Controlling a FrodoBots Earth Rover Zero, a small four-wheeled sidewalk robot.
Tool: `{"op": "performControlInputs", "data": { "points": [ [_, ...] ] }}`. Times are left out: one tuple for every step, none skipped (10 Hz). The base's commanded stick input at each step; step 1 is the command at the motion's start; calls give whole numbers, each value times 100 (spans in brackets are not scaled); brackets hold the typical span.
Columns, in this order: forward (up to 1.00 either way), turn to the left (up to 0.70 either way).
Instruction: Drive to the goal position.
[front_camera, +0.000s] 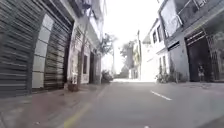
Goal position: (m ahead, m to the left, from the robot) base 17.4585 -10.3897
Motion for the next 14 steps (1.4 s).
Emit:
{"op": "performControlInputs", "data": {
  "points": [
    [100,0],
    [100,0],
    [100,0],
    [100,0],
    [100,0],
    [100,0],
    [100,0],
    [100,0],
    [100,0],
    [100,0],
    [100,-3],
    [100,-13],
    [100,-28],
    [100,-40]
  ]
}}
